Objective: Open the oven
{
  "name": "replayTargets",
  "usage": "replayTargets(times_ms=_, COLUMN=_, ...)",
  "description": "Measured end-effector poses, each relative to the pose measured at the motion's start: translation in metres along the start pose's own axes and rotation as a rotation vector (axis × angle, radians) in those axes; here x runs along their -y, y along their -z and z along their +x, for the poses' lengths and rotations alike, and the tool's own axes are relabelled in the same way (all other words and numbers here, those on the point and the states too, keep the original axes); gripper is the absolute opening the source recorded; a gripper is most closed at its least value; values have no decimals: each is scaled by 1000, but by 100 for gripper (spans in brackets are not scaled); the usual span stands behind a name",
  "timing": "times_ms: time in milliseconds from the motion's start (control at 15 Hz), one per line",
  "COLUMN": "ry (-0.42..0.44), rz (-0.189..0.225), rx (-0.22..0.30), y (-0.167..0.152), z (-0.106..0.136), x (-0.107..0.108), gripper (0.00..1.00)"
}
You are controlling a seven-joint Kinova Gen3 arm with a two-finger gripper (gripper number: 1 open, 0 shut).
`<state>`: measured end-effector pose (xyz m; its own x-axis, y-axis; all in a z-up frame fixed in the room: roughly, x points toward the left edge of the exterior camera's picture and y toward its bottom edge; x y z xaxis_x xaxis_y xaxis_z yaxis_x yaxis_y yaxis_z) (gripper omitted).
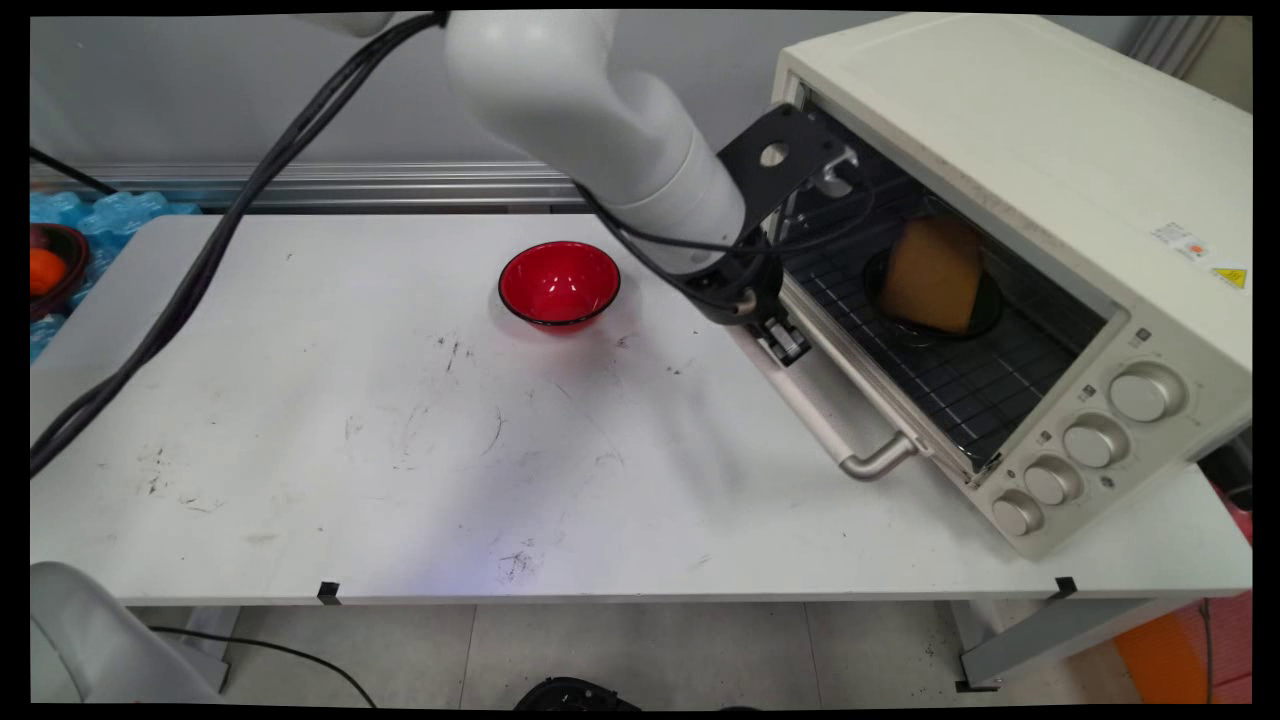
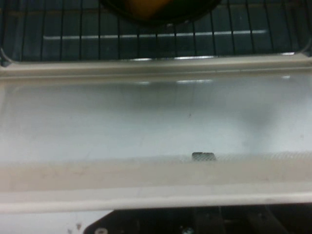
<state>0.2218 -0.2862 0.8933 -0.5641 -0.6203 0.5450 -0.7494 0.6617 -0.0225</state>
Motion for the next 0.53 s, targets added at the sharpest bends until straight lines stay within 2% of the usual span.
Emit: replayTargets(times_ms=533, ry=-9, rz=-5, rx=-11, y=-8, z=-28, x=2, gripper=0)
